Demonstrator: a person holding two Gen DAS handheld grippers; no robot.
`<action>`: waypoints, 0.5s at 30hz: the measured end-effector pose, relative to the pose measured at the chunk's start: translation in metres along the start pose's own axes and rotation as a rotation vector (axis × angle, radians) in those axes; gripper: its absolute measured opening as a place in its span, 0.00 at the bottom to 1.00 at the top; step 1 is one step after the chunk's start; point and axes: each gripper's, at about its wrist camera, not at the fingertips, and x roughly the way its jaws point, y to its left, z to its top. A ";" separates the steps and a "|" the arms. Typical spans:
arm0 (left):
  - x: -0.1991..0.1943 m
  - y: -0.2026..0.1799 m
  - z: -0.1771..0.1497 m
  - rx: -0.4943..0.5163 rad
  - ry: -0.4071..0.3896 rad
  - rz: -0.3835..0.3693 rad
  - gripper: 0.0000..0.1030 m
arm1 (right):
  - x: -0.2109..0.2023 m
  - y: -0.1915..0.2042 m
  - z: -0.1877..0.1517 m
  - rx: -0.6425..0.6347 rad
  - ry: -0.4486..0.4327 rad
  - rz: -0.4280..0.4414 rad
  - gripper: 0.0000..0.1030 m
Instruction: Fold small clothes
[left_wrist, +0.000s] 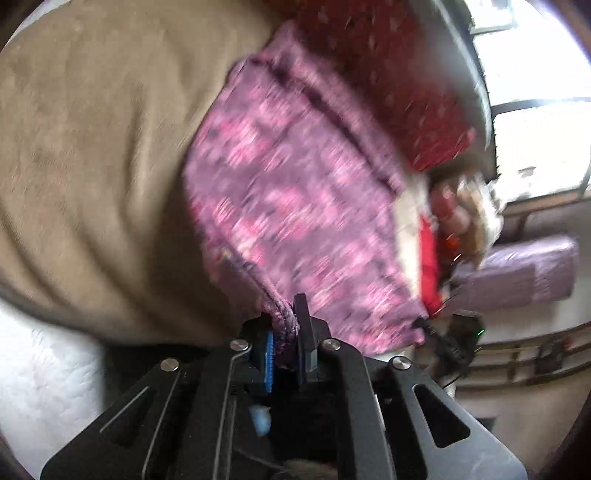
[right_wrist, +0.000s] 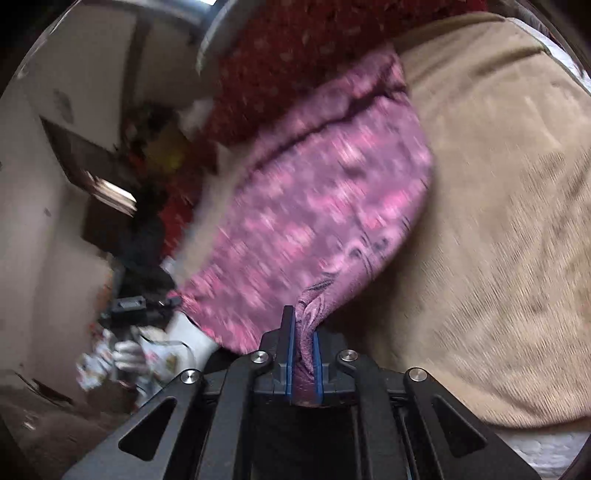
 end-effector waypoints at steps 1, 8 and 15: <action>-0.003 -0.003 0.007 -0.017 -0.016 -0.028 0.06 | -0.002 0.003 0.008 0.010 -0.031 0.027 0.07; -0.006 -0.013 0.070 -0.087 -0.116 -0.065 0.06 | -0.013 0.000 0.066 0.077 -0.204 0.122 0.07; 0.002 -0.025 0.157 -0.120 -0.201 -0.051 0.06 | -0.004 -0.017 0.134 0.126 -0.323 0.134 0.07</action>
